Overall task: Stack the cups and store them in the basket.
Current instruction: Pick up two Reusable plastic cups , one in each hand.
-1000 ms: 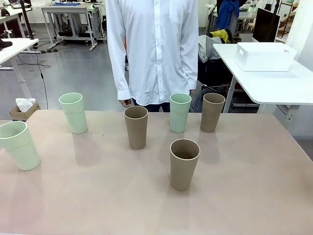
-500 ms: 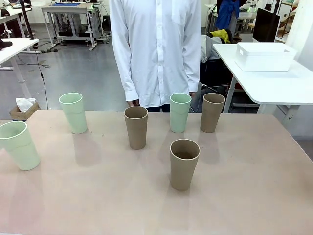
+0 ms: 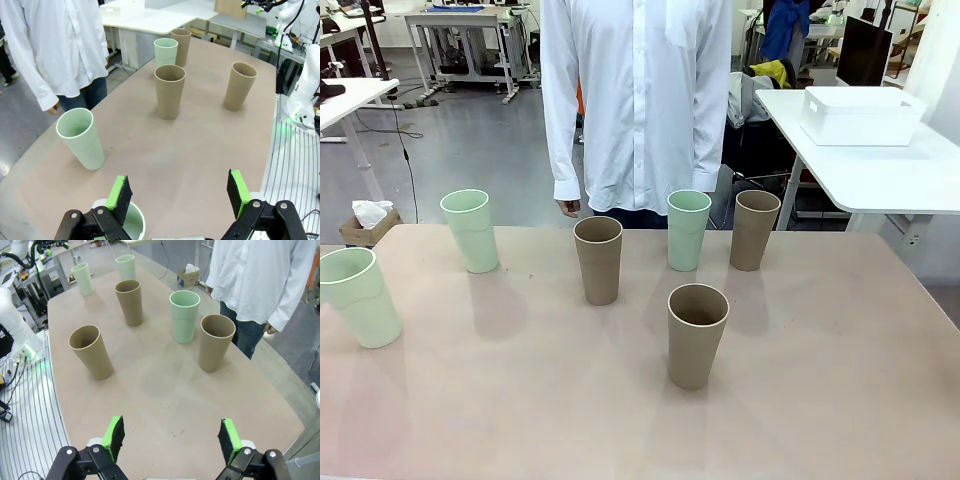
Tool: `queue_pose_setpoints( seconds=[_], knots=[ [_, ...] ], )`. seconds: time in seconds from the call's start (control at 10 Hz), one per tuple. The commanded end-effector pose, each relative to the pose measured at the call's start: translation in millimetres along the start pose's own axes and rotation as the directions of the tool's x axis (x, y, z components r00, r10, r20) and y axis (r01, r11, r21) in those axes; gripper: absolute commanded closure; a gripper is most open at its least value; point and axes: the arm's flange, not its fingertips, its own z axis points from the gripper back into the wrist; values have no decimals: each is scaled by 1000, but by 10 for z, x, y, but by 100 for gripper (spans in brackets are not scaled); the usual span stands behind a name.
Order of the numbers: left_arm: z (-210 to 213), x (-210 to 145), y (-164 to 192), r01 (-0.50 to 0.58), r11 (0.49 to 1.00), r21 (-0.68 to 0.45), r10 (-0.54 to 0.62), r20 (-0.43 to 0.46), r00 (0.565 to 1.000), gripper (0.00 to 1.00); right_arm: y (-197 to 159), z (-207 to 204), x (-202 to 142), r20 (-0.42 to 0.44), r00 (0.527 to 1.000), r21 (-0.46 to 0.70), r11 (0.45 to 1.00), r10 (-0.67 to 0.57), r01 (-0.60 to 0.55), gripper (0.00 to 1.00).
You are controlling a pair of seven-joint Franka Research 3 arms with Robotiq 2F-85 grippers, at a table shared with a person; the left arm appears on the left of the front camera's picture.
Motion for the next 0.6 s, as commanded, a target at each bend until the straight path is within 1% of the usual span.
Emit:
queue_pose_setpoints(
  seconds=[0.0, 0.2, 0.3, 0.4, 0.5],
  knots=[
    [-35, 29, 204, -15, 999, -32, 14, -20, 1000, 0, -210, -111, 169, -14, 1000, 31, 1000, 2, -2, 0],
    [93, 55, 498, 4, 997, -79, -6, -24, 1000, 0, -542, -294, 419, -15, 1000, 152, 988, 22, -19, 0],
    [204, 31, 683, 25, 997, -77, -26, -15, 1000, 0, -707, -393, 501, -6, 1000, 218, 976, 27, -25, 0],
    [313, -46, 840, 34, 992, -119, -34, 2, 999, 0, -854, -542, 562, 13, 999, 283, 958, 34, -36, 0],
    [406, -172, 993, 46, 990, -133, -43, 25, 999, 0, -982, -701, 556, 43, 999, 329, 943, 29, -41, 0]
  ],
)
